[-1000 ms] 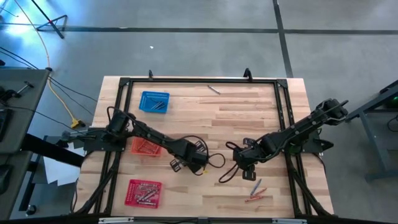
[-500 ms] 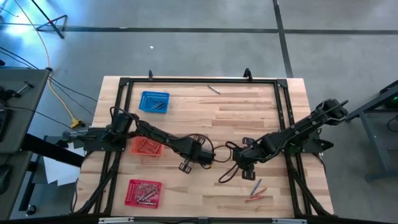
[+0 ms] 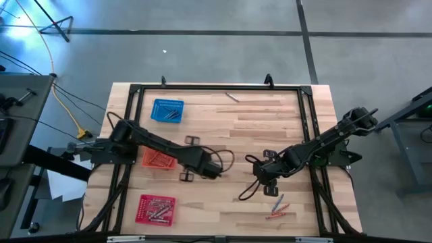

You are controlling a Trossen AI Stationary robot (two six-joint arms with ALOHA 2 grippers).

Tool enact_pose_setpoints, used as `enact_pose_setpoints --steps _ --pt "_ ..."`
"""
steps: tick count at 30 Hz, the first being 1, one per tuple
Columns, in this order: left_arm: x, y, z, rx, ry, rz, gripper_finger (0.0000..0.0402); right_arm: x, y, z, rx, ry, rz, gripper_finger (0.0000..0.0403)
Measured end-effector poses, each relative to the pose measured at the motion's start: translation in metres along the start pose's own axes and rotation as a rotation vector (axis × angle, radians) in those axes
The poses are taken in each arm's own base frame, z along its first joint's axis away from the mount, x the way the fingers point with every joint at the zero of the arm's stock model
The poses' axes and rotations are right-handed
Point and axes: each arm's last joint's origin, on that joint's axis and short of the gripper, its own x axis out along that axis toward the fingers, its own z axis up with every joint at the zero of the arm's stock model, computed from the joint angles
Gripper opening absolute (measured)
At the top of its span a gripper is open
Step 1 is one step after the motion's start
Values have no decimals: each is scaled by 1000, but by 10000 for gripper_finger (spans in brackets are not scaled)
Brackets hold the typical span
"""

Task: Sort crayons
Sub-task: Put the orange crayon into the orange bin

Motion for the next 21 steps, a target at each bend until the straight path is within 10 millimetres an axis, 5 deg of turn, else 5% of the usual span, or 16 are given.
enact_pose_setpoints --steps 10,16,21 --pt "-49 6 -83 -294 -58 -113 0 0 0 0 -9 -3 1 128" --pt "-29 8 -132 -475 -11 -105 0 0 0 2 -32 -27 -17 128" --pt "2 7 -153 -543 11 -141 0 0 0 3 -29 -53 -31 128"
